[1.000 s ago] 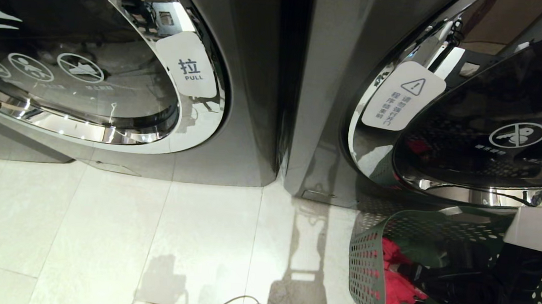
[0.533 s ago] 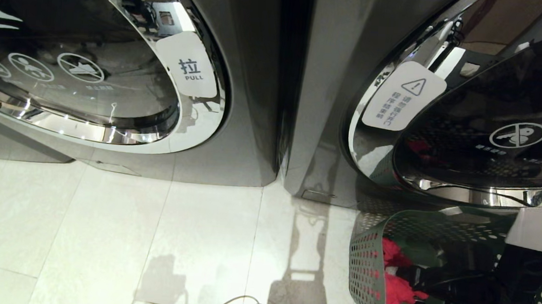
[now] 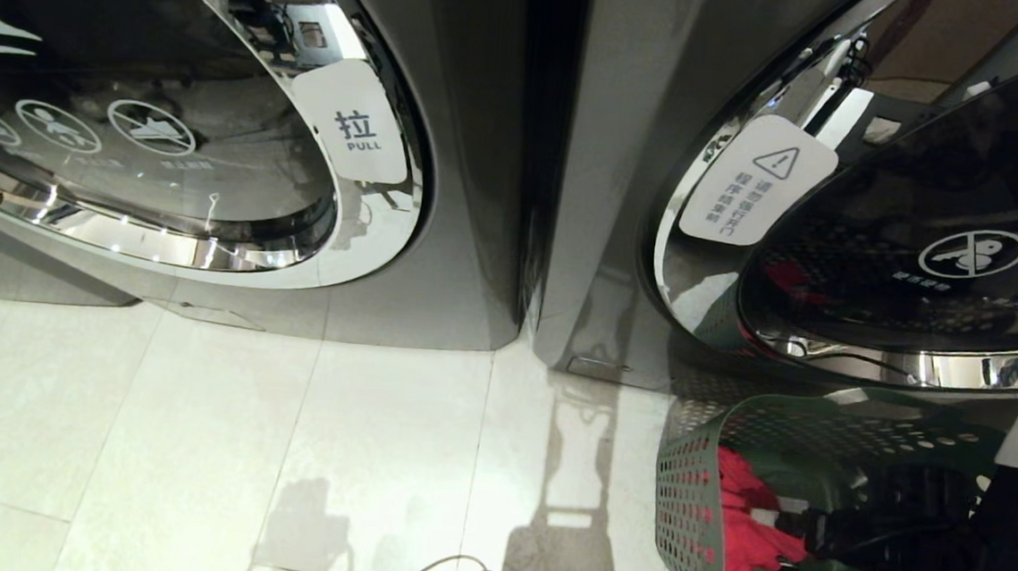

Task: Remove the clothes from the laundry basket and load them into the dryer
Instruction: Take the clothes out of the basket

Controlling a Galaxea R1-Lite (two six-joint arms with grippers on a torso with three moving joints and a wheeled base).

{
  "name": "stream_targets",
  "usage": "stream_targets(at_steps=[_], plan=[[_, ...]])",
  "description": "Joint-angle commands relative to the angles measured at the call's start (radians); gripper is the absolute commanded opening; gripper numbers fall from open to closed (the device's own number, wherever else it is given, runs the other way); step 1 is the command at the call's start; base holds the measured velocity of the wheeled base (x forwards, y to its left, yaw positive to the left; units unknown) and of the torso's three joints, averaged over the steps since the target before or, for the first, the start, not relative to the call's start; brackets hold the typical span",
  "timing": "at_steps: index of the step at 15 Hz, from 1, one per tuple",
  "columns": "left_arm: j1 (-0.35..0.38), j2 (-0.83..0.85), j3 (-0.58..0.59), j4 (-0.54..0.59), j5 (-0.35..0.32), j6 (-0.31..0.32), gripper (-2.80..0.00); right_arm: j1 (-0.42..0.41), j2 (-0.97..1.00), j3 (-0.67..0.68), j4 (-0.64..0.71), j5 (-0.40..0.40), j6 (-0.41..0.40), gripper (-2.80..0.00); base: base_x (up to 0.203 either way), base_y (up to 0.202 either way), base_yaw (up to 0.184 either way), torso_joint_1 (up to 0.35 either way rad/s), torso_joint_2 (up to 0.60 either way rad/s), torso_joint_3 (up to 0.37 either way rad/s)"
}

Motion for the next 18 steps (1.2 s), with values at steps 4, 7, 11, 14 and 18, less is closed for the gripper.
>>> stream_targets(at_steps=[4, 7, 11, 14, 18], plan=[[0.0, -0.002, 0.032, -0.001, 0.0, -0.001, -2.8, -0.011, 0.0, -0.006, -0.021, -0.001, 0.0, 0.0, 0.0, 0.0, 0.0, 0.0, 0.0, 0.0], [0.0, -0.002, 0.032, -0.001, 0.0, -0.001, -2.8, 0.03, 0.006, -0.043, 0.026, -0.032, 0.078, 0.0, 0.0, 0.0, 0.0, 0.0, 0.0, 0.0], [0.0, -0.002, 0.032, -0.001, 0.0, -0.001, -2.8, 0.112, -0.016, -0.026, 0.059, -0.081, 0.212, 0.0, 0.0, 0.0, 0.0, 0.0, 0.0, 0.0], [0.0, -0.002, 0.032, -0.001, 0.0, -0.001, -2.8, 0.154, -0.01, -0.053, 0.053, -0.186, 0.381, 0.0, 0.0, 0.0, 0.0, 0.0, 0.0, 0.0], [0.0, -0.002, 0.032, -0.001, 0.0, -0.001, -2.8, 0.192, -0.006, -0.092, 0.052, -0.282, 0.573, 0.0, 0.0, 0.0, 0.0, 0.0, 0.0, 0.0]])
